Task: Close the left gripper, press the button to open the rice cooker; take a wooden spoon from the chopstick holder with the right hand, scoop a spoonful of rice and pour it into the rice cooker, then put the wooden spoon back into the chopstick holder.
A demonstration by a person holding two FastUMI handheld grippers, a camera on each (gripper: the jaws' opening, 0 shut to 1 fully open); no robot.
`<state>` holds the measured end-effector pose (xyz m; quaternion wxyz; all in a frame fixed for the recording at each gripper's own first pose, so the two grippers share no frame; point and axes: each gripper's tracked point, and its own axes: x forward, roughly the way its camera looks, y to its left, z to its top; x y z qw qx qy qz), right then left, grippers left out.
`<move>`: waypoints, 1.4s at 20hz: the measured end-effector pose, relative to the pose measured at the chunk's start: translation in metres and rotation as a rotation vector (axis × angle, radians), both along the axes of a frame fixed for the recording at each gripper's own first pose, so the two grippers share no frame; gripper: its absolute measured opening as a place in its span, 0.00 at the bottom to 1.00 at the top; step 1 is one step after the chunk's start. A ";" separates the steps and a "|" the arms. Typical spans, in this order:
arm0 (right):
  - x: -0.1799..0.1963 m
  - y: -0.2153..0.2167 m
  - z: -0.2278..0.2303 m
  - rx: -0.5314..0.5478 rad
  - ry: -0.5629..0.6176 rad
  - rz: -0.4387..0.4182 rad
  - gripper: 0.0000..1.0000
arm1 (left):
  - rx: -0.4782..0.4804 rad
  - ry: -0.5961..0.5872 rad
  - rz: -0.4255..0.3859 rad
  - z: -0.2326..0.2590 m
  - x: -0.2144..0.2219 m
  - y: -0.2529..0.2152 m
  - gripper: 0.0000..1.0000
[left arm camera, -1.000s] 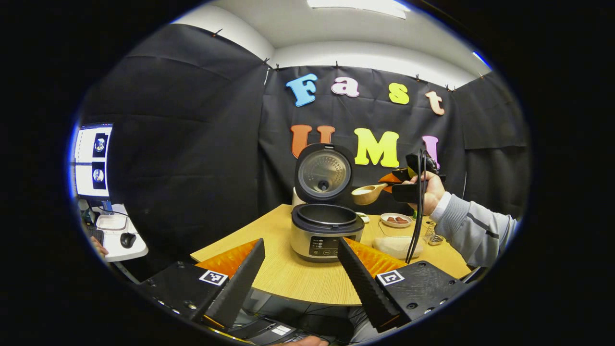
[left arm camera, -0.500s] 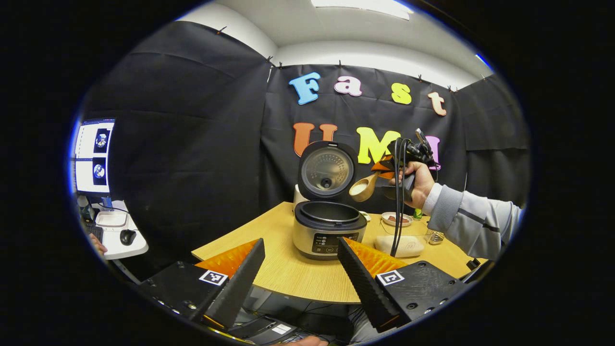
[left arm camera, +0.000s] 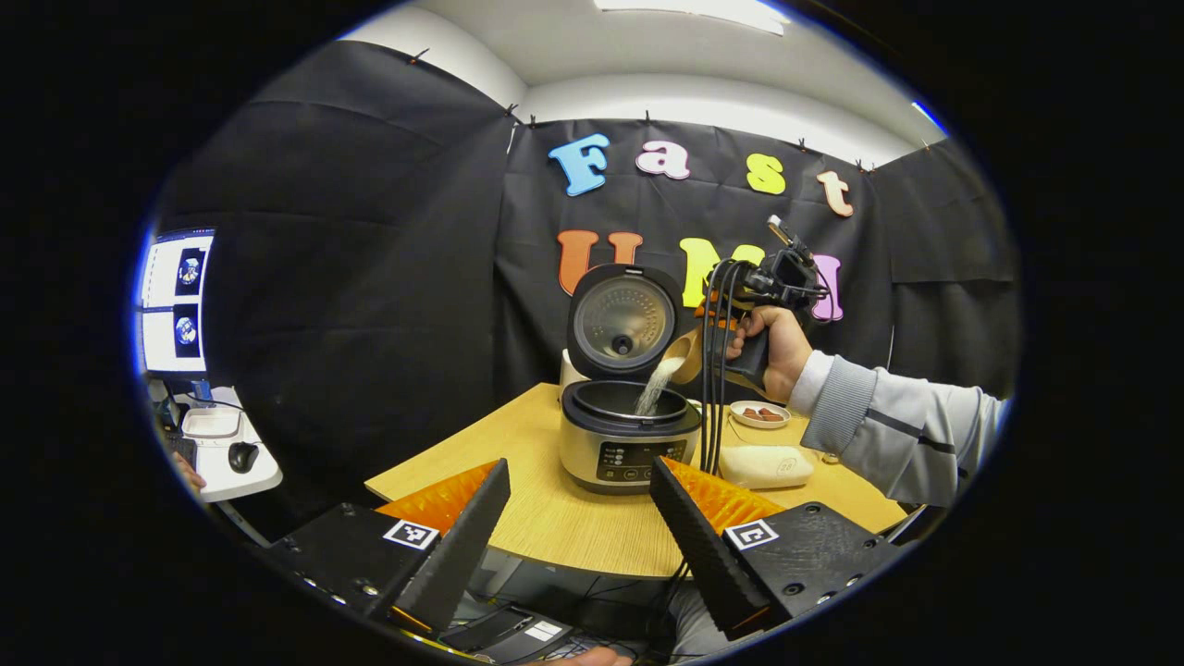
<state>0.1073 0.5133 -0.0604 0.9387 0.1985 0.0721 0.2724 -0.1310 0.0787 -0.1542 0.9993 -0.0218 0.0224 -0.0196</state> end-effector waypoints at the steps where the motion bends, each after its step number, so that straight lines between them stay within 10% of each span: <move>1: -0.002 0.001 0.000 -0.029 -0.031 -0.002 0.08 | -0.001 0.001 -0.005 0.000 0.000 0.000 0.97; 15: -0.068 0.053 0.006 -0.531 -0.574 0.038 0.09 | 0.009 0.065 -0.018 -0.016 0.001 0.001 0.97; 28: -0.050 -0.019 0.032 -0.550 -0.567 -0.038 0.05 | 0.017 0.036 0.008 -0.003 -0.001 -0.003 0.96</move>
